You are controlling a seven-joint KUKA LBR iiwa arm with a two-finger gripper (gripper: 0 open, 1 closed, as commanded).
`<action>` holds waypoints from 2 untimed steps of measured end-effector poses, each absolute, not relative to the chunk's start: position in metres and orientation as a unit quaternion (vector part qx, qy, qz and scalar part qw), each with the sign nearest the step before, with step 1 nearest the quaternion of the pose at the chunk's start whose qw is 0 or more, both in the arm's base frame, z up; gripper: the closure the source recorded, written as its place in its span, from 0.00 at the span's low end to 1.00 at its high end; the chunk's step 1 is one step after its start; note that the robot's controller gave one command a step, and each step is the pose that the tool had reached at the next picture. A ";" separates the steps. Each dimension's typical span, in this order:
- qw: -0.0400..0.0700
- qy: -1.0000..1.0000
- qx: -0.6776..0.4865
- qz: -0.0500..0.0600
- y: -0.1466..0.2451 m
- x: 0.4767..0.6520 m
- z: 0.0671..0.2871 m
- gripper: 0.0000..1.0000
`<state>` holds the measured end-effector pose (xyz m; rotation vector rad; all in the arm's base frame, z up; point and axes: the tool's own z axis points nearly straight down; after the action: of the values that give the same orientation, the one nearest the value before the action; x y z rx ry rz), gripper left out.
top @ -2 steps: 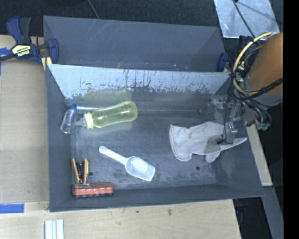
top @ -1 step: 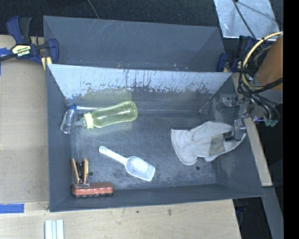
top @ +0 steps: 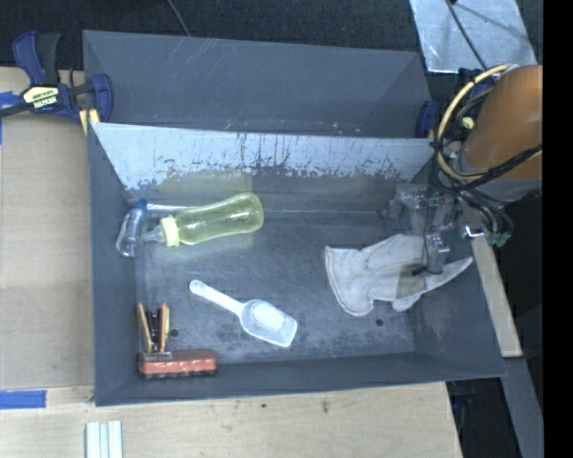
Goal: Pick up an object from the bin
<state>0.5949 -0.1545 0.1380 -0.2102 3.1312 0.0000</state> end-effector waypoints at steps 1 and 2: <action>0.004 0.990 -0.142 0.001 -0.156 0.605 0.082 0.00; 0.002 0.990 -0.138 0.002 -0.149 0.599 0.072 1.00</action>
Offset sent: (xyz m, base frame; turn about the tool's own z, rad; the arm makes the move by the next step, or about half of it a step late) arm 0.0024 0.0036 -0.0680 -0.1430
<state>0.5991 -0.1494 0.0722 -0.4336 3.1082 0.0050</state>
